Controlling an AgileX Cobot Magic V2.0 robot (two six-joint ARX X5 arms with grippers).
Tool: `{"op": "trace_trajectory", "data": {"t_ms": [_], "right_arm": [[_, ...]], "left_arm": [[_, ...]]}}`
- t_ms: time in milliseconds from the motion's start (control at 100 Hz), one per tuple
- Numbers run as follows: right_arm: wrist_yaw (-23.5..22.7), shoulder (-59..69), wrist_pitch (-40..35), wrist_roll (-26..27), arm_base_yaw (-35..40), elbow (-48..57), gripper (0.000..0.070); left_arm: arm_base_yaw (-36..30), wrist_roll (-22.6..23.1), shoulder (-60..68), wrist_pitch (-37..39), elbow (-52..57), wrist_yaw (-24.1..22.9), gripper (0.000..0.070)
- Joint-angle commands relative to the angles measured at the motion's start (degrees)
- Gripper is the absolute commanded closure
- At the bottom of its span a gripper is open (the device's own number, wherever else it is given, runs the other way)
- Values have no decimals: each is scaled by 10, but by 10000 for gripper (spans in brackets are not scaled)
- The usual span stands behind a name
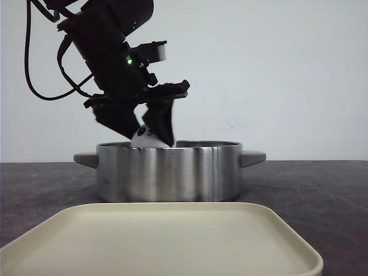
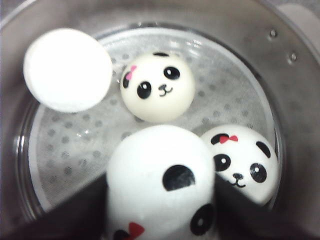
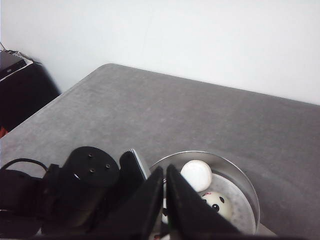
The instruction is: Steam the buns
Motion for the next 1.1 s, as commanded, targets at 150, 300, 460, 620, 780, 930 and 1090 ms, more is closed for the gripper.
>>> {"op": "trace_trajectory", "data": {"t_ms": [150,300,460,620,780,930,1090], "right_arm": [[1,9,3,-20,4,7,699],[1,17,-6,-29,4,7,699],[1,22,-16,-59,6,-4,699],[13,22,4,-77,22,-40,699],[73,21,42,-77,46,-96,699],[97,-6,170,-76,76,-189,699],[117,-59,340,-44,97,-300,699]], "left_arm": [[-1,-1,5,3,9,0,184],[1,-4,-23,-24,17,-13,185],[7,-56,-108,-75,17,-77,317],[26,-76,-217,-128,17,-90,497],[63,-72,-324,-183,15,-102,700],[123,-70,-417,-232,10,-117,700],[188,-39,-520,-241,-25,-115,700]]}}
